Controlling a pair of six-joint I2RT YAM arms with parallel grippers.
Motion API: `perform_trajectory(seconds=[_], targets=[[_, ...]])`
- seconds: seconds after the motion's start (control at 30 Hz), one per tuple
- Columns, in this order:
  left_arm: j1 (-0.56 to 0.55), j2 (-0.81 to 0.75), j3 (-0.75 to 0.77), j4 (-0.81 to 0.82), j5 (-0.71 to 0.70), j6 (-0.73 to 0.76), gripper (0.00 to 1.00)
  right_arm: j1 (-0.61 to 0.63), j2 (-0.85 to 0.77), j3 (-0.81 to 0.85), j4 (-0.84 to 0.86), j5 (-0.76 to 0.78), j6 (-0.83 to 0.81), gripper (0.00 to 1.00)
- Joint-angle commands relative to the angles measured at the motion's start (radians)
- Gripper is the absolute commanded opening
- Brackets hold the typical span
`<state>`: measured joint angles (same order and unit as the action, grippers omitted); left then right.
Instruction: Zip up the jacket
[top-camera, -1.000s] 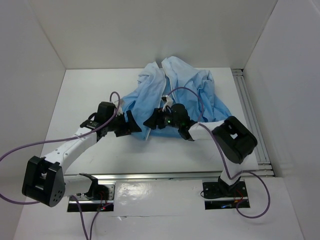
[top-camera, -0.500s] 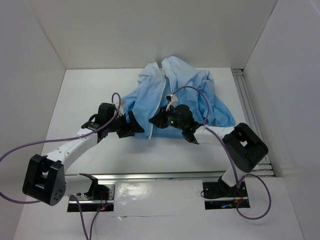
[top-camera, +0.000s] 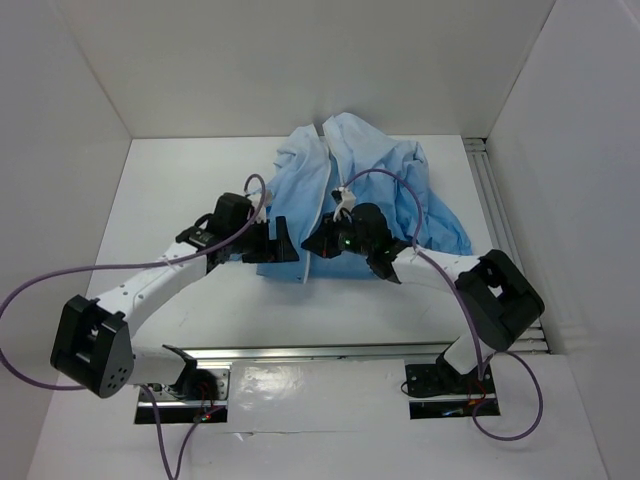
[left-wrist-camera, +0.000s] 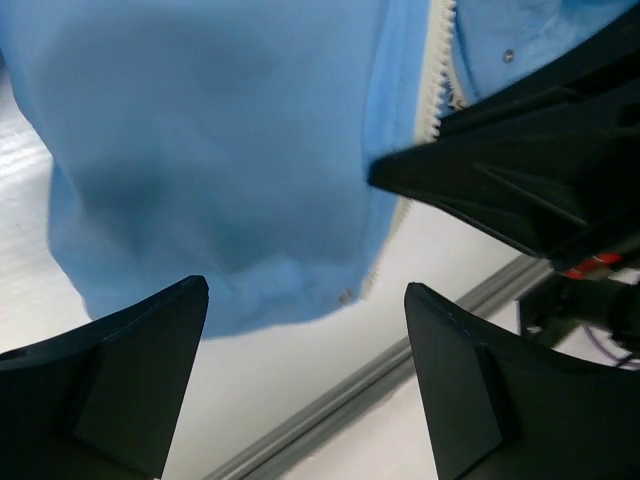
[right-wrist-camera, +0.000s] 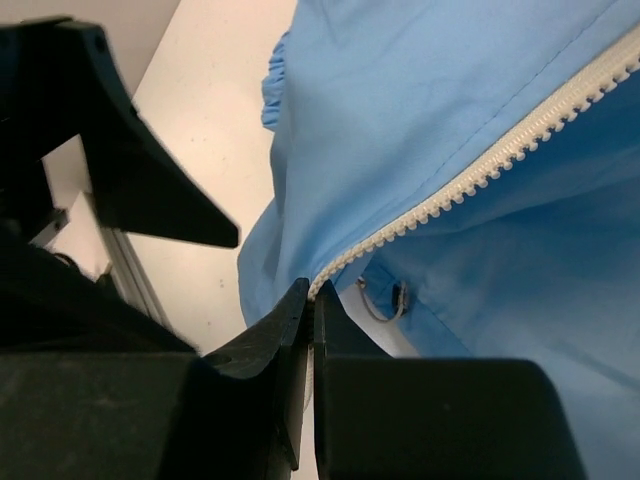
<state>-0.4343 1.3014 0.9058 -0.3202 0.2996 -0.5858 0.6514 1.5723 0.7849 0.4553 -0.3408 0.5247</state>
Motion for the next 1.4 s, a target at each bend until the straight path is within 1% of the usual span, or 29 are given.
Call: perform_trajectory(seconds=[0.0,0.07,0.13,0.23,0.27,0.37,0.47,0.53,0.57,0.6,0.7,0.73,0.87,0.93,0.97,1.03,1.07,1.2,1.23,1.33,1.37], targets=[[-0.038,0.064,0.073,-0.085,-0.071,0.119,0.93,-0.018,-0.051,0.065,-0.059,-0.088,-0.022,0.07],[-0.061,0.099,0.096,-0.097,-0.099,0.133,0.93,-0.027,-0.051,0.077,-0.069,-0.136,-0.022,0.07],[-0.083,0.111,0.107,-0.097,-0.099,0.152,0.93,-0.036,-0.06,0.088,-0.079,-0.151,-0.022,0.07],[-0.083,0.121,0.107,-0.07,-0.013,0.161,0.93,-0.059,-0.06,0.1,-0.107,-0.172,-0.012,0.07],[-0.083,0.108,0.081,-0.05,0.015,0.161,0.94,-0.07,-0.06,0.1,-0.107,-0.188,-0.012,0.07],[-0.083,0.079,0.047,0.023,0.099,0.161,0.94,-0.093,-0.069,0.091,-0.072,-0.224,0.014,0.07],[-0.083,0.079,0.01,0.071,0.108,0.13,0.89,-0.104,-0.069,0.082,-0.049,-0.244,0.035,0.07],[-0.083,0.088,-0.007,0.108,0.176,0.118,0.88,-0.113,-0.069,0.082,-0.037,-0.254,0.044,0.07],[-0.083,0.088,-0.025,0.154,0.224,0.103,0.88,-0.113,-0.069,0.073,-0.037,-0.254,0.044,0.07],[-0.083,0.099,-0.034,0.176,0.243,0.09,0.88,-0.113,-0.069,0.073,-0.037,-0.254,0.044,0.07],[-0.083,0.108,-0.07,0.233,0.277,0.041,0.88,-0.113,-0.069,0.073,-0.037,-0.254,0.044,0.07],[-0.083,0.108,-0.079,0.277,0.291,0.017,0.88,-0.113,-0.069,0.073,-0.027,-0.254,0.053,0.07],[-0.083,0.108,-0.108,0.361,0.305,-0.046,0.87,-0.122,-0.069,0.073,-0.018,-0.264,0.054,0.07],[-0.083,0.108,-0.119,0.389,0.315,-0.068,0.83,-0.122,-0.069,0.063,-0.009,-0.264,0.064,0.07],[-0.083,0.108,-0.119,0.389,0.306,-0.087,0.78,-0.122,-0.069,0.063,-0.009,-0.264,0.064,0.07],[-0.083,0.108,-0.137,0.411,0.306,-0.109,0.73,-0.122,-0.069,0.063,-0.009,-0.264,0.064,0.07],[-0.083,0.108,-0.151,0.437,0.306,-0.132,0.68,-0.122,-0.069,0.054,-0.018,-0.264,0.064,0.07],[-0.083,0.098,-0.16,0.46,0.318,-0.17,0.62,-0.122,-0.069,0.054,-0.027,-0.264,0.055,0.07],[-0.083,0.098,-0.16,0.46,0.319,-0.17,0.58,-0.122,-0.069,0.054,-0.027,-0.264,0.055,0.07],[-0.083,0.098,-0.16,0.469,0.319,-0.183,0.55,-0.122,-0.069,0.054,-0.038,-0.264,0.046,0.07],[-0.083,0.098,-0.169,0.469,0.319,-0.192,0.5,-0.122,-0.069,0.054,-0.038,-0.264,0.046,0.07]])
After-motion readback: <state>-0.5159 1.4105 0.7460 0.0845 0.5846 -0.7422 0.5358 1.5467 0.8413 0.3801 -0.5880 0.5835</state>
